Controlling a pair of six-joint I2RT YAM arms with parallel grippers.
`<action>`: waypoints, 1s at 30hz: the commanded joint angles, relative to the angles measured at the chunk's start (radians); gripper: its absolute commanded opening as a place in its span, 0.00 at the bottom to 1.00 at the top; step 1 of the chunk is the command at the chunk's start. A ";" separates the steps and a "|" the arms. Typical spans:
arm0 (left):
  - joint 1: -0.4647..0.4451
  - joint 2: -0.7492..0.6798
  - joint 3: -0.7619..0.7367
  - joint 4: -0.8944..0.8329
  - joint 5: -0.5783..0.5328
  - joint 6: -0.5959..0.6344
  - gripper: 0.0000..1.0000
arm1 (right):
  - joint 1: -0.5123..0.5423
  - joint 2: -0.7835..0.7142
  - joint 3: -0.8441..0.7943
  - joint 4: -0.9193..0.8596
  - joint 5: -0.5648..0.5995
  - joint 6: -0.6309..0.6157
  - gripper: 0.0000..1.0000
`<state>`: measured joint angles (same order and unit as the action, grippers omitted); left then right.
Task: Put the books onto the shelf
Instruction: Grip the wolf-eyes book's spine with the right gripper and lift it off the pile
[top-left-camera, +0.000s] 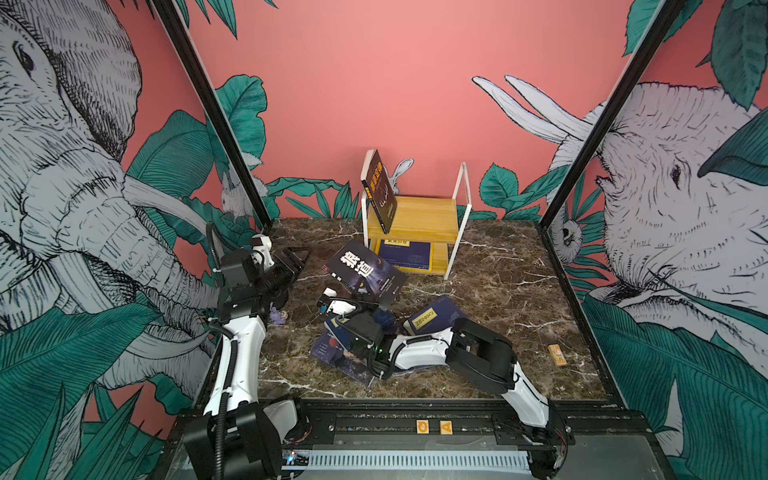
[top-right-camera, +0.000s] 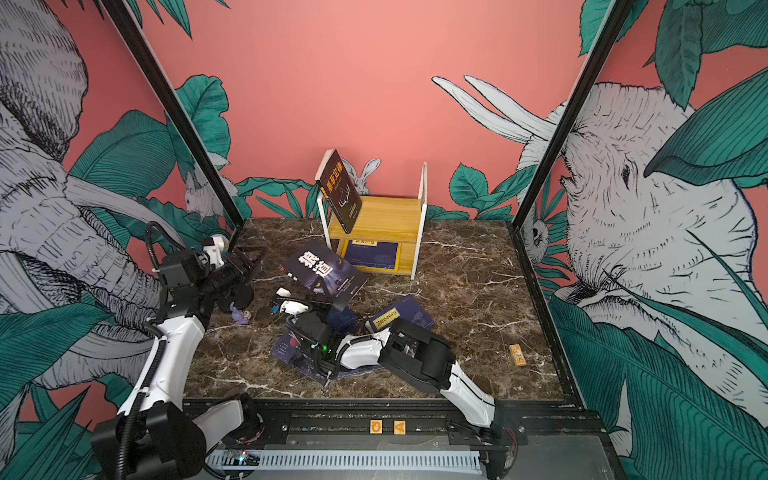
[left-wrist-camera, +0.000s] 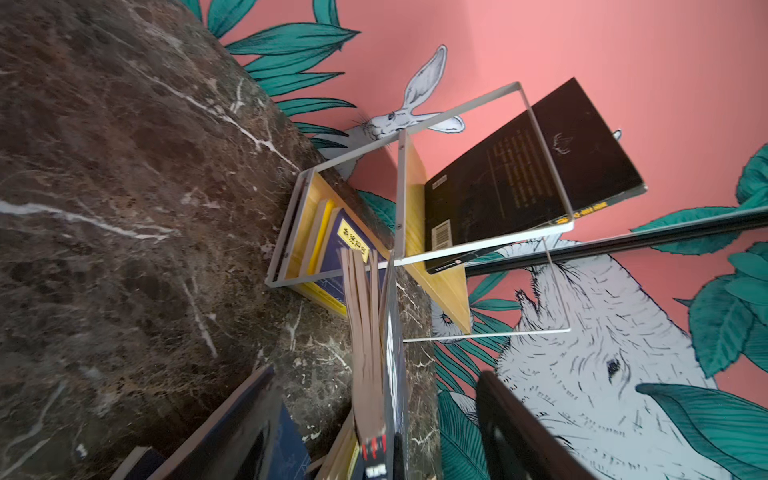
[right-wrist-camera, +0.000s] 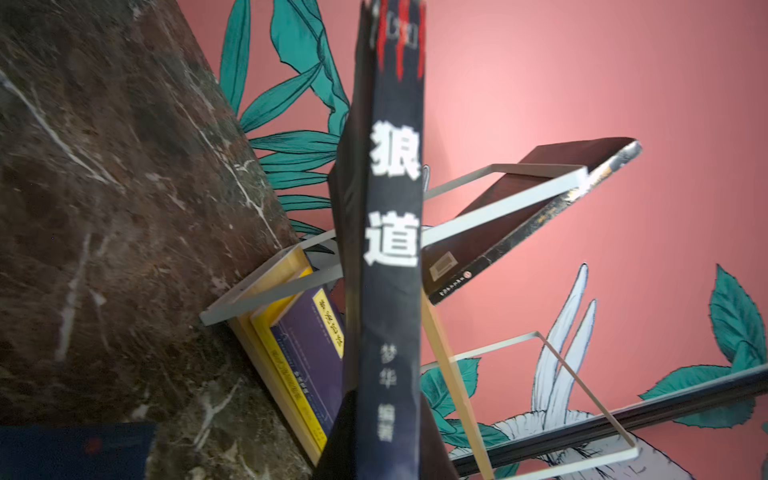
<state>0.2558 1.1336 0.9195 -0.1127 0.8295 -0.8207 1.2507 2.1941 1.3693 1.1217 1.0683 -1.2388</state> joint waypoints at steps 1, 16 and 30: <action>-0.007 0.052 0.099 -0.105 0.136 0.134 0.82 | 0.026 -0.120 -0.047 0.293 -0.081 -0.154 0.00; -0.168 0.122 0.181 -0.257 0.316 0.332 0.79 | 0.067 -0.193 -0.214 0.292 -0.222 -0.224 0.00; -0.214 0.150 0.180 -0.265 0.264 0.347 0.11 | 0.098 -0.180 -0.218 0.293 -0.230 -0.262 0.00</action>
<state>0.0631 1.3006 1.0969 -0.3824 1.0740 -0.4976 1.3197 2.0335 1.1202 1.3430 0.8898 -1.4612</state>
